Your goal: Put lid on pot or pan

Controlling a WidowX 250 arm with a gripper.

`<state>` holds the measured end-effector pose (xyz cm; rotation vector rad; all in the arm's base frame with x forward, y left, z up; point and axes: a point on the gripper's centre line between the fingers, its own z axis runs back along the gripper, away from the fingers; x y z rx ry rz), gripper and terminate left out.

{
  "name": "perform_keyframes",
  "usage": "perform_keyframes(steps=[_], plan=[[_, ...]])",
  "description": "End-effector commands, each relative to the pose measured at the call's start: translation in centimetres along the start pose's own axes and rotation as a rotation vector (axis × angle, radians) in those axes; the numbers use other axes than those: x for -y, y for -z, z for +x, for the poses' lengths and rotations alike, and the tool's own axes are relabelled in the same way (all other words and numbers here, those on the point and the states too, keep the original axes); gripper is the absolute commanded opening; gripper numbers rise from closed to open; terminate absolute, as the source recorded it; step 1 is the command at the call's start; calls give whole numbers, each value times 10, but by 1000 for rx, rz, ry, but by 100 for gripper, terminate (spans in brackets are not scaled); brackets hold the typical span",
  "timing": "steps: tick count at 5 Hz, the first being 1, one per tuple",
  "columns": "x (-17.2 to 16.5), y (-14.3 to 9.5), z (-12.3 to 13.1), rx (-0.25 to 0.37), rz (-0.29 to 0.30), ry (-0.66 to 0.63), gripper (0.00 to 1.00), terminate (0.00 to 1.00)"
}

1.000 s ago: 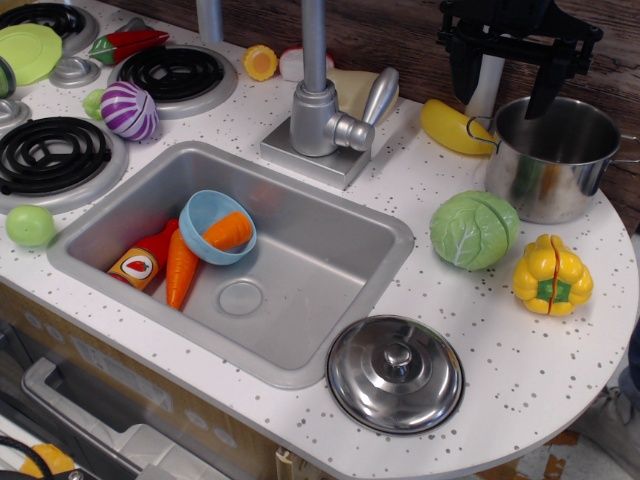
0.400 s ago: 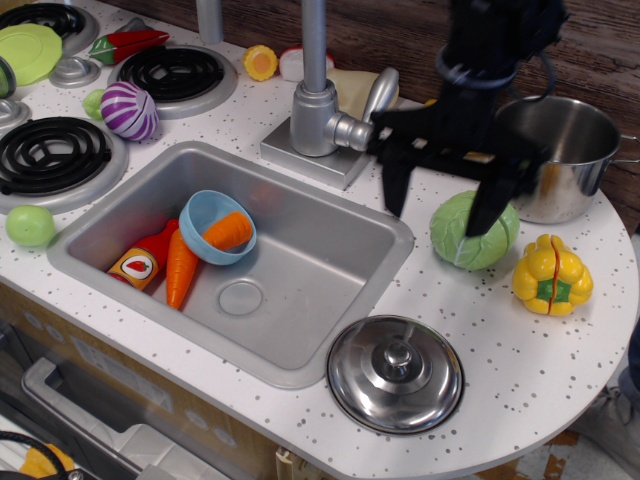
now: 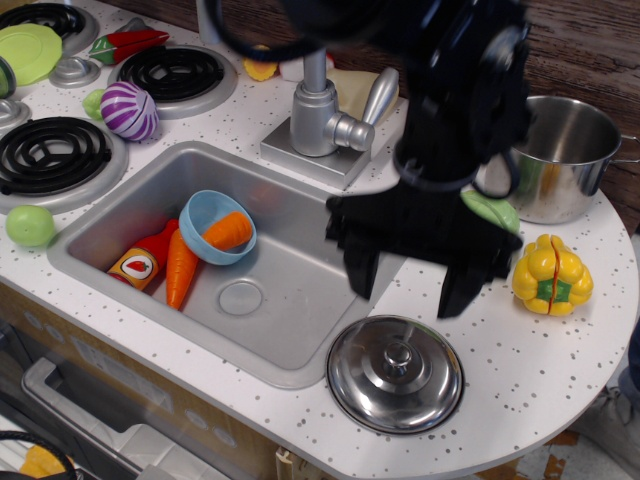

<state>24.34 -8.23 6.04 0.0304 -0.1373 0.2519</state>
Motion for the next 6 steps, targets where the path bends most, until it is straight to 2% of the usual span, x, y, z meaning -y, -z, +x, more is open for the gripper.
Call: perform_keyframes(steps=[1,3,6], plan=[[6,9,-12,58,-39,12,100,0],[5,25,-12,67,-91,51,100,0],[7,42,-11,75,-87,38,100,0]])
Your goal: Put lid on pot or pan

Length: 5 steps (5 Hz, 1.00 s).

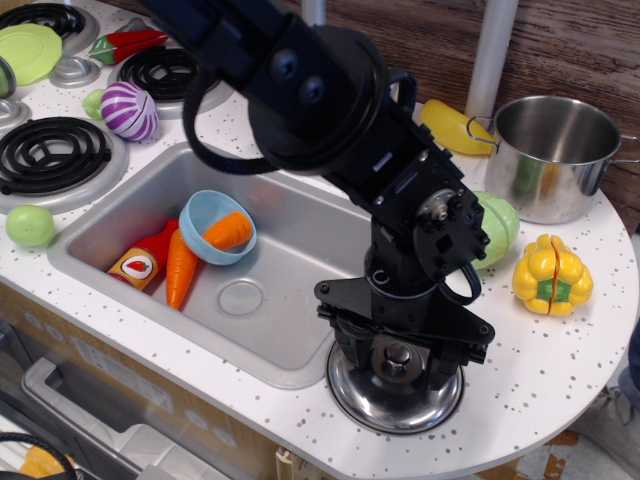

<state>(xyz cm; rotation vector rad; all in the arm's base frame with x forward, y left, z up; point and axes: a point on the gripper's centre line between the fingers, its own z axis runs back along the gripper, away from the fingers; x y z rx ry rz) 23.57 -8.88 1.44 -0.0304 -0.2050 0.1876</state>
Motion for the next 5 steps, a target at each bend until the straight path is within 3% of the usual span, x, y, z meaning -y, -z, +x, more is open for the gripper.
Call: perform_keyframes(steps=[1,3,4,5], plan=[[2,-1,6,9,-14,-31,0,0],[3,-1,6,6,-13,-34,0,0],[3,-17,12,-27,9,-35,0,0],[11,-51,28,-40,43,-41,0,0]])
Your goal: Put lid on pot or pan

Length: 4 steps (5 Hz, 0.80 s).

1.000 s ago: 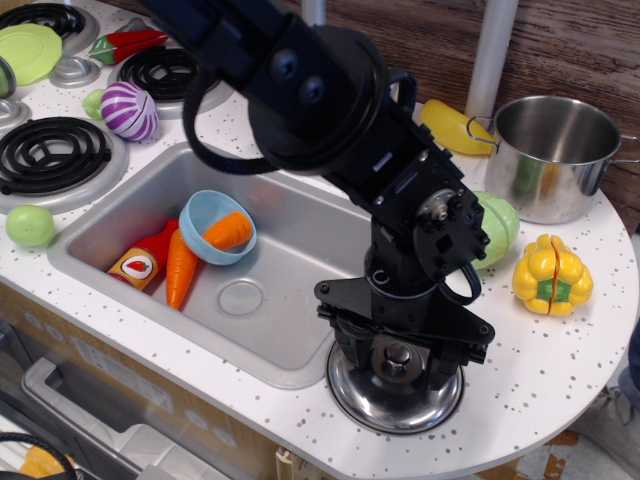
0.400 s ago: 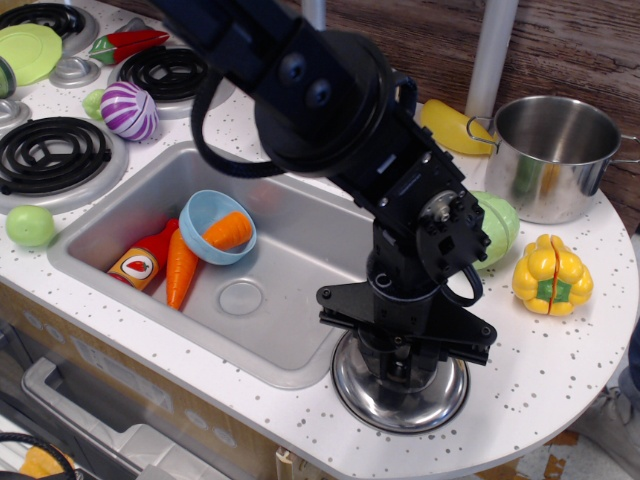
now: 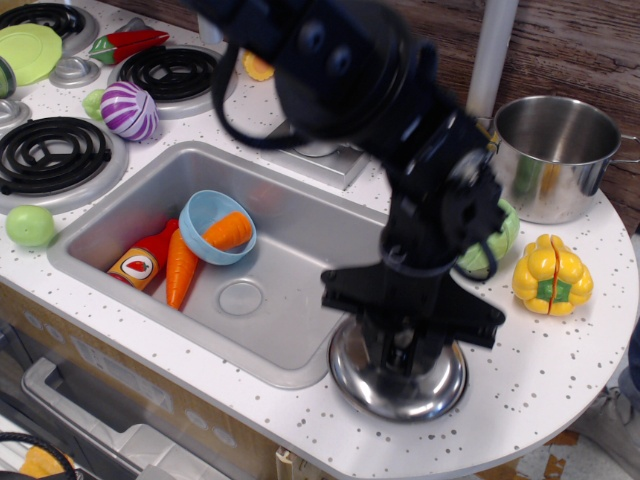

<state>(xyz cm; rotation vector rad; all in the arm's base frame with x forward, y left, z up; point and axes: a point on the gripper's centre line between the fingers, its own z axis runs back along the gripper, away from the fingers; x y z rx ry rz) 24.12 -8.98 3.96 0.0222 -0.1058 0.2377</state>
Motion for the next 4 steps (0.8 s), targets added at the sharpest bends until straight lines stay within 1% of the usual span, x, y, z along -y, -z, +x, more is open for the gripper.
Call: perform_keyframes(steps=[1,2,3,4], plan=[[35,-74,49,47,31,1,0,0],[63,-100,88,89,79,29,0,0],[85,-108,128,87,99,63,0,0],[98,-105,160,128,96,97,0,0]])
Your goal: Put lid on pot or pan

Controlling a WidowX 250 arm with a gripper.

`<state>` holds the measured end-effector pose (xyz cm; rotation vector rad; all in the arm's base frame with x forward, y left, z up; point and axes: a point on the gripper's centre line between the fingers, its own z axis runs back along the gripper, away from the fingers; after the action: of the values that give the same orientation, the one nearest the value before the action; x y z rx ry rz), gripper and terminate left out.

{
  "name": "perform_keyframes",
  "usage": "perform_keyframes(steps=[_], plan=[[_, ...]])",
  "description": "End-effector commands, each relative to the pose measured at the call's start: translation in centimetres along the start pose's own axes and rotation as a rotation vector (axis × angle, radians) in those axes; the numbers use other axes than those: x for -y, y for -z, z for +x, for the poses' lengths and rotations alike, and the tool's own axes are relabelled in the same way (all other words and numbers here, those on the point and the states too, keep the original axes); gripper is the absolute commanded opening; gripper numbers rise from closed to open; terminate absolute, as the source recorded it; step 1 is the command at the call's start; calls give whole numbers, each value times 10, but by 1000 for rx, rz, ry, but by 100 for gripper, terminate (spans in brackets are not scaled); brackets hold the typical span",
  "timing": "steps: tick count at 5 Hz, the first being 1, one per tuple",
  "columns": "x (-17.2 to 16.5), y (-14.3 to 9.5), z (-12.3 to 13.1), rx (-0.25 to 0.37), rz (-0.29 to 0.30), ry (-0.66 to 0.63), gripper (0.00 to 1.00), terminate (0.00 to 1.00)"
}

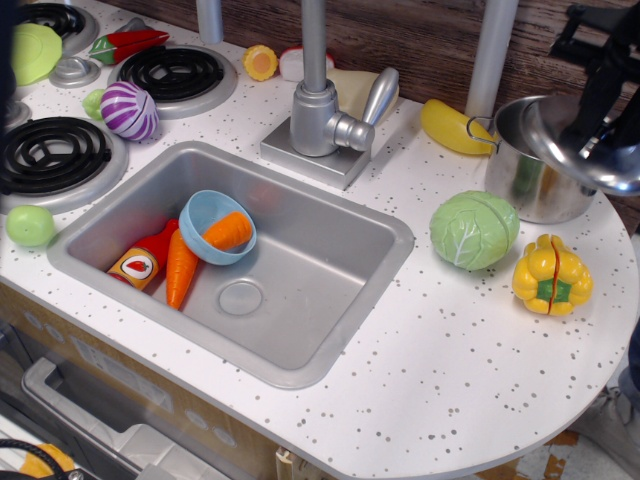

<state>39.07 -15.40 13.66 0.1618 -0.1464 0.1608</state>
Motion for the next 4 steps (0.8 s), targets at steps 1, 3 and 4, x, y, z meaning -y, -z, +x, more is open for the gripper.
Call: perform_keyframes(steps=[1,3,4], plan=[[-10,-16,47,109,-44,53,0,0],[-30,-3,82,131,-103,124,0,0],[-31,9,83,114,-152,113,0,0]])
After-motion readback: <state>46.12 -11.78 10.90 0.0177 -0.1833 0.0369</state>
